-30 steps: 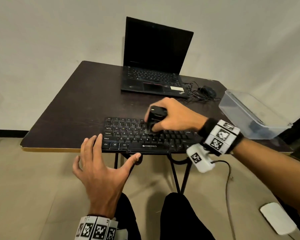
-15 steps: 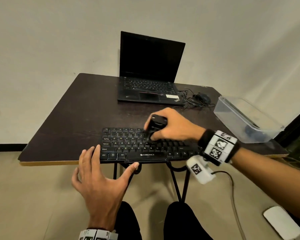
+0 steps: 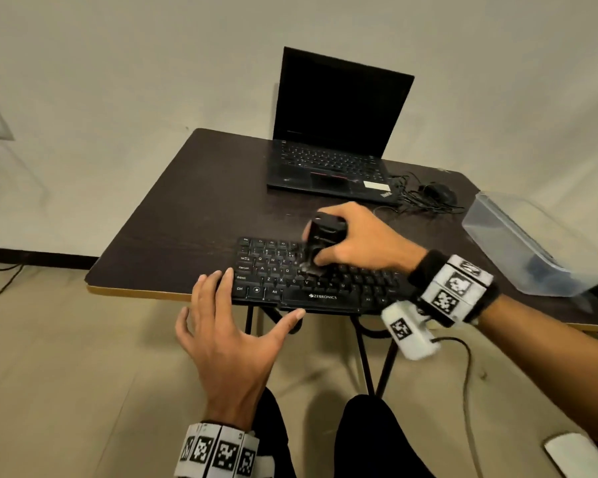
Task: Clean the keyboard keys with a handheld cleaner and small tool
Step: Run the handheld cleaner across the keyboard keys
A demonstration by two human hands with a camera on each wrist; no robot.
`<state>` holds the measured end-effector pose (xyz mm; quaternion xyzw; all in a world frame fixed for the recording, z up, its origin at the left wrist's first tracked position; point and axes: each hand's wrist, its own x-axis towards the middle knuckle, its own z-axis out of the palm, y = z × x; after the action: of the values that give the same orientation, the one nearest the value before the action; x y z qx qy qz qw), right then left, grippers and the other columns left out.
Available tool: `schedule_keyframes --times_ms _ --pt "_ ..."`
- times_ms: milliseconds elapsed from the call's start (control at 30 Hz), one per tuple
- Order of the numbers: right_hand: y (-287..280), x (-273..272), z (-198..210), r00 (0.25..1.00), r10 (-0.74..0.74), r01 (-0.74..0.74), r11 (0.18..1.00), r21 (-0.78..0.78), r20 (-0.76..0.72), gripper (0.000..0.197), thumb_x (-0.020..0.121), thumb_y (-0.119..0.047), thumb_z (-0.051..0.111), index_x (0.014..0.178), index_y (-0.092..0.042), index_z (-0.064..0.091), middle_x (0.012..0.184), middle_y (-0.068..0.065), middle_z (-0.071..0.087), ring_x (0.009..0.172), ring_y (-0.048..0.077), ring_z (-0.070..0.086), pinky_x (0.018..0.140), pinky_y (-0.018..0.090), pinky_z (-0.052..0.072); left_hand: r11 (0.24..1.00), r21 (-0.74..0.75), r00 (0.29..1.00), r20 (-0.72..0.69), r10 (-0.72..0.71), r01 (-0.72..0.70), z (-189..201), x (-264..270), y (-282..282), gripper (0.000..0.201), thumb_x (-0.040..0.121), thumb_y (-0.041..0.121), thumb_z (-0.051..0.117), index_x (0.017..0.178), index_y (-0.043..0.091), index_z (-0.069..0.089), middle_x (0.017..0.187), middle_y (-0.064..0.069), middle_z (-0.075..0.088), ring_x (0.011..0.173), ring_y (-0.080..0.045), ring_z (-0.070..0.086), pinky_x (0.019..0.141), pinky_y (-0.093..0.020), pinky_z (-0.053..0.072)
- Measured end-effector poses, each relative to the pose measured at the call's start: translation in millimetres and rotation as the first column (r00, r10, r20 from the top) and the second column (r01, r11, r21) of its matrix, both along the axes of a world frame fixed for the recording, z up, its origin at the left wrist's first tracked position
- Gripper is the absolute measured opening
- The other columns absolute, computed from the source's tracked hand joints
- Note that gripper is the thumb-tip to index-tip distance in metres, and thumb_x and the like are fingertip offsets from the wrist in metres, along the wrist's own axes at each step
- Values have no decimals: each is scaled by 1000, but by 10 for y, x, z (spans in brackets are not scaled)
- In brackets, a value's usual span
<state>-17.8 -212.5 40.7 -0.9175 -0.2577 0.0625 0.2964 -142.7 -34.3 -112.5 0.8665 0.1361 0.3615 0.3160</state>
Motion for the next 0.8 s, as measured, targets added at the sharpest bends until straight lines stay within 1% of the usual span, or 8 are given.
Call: schedule_keyframes --times_ms 133,267,367,467,533,633,733,800 --pt "-715 -66 14 988 -152 152 988 -27 0 32 77 -5 90 98 -24 75 90 -3 79 72 15 74 63 26 58 1000 -26 1000 19 2 -1 8 -6 -4 110 66 92 65 142 12 60 151 -4 56 149 -24 44 114 -58 33" --pt "-1184 -118 47 955 -297 295 952 -85 -13 36 79 -7 91 103 -21 68 91 2 78 79 26 77 70 39 64 999 -46 1000 13 -4 4 -3 -21 -14 111 65 92 65 143 13 58 152 -3 54 151 -23 41 115 -58 31" --pt "-1273 -168 74 951 -308 305 947 -101 -14 38 78 -7 92 100 -25 66 89 0 77 77 18 76 70 33 61 999 -53 1000 6 -11 11 -15 -25 -6 112 65 91 65 145 13 57 153 -3 53 152 -22 39 117 -56 29" --pt "-1132 -229 68 970 -243 243 970 -31 -11 33 74 -8 94 95 -18 71 84 -4 77 75 12 75 69 26 57 998 -62 1000 -4 -12 12 -11 -19 -5 112 64 91 65 145 14 56 154 -3 53 152 -22 38 117 -56 28" --pt "-920 -250 7 981 -192 191 981 39 11 32 72 -10 95 95 -14 73 89 -3 77 82 17 75 76 35 59 998 -59 1000 -4 -4 3 -11 -18 -9 112 64 91 65 145 13 56 153 -3 53 152 -22 39 117 -56 28" --pt "-443 -284 -148 994 -107 98 979 177 39 31 75 -8 91 101 -5 75 94 11 79 89 33 76 87 53 62 998 -57 1000 4 2 -1 -8 -21 -9 111 65 91 66 144 13 57 153 -3 53 152 -22 39 117 -56 29" --pt "124 -306 -292 996 -56 37 965 261 67 33 77 -11 86 108 -9 75 99 7 80 95 29 77 90 53 61 999 -43 1000 5 -3 3 -16 -23 -2 110 66 90 67 144 13 57 153 -3 53 152 -22 39 117 -56 29" --pt "412 -331 -330 995 -21 -5 965 263 94 39 80 -12 82 116 -19 69 100 -1 79 94 23 76 89 50 60 1000 -30 1000 4 -3 3 -27 -24 8 110 66 88 70 144 12 57 153 -4 53 152 -22 39 117 -57 29"
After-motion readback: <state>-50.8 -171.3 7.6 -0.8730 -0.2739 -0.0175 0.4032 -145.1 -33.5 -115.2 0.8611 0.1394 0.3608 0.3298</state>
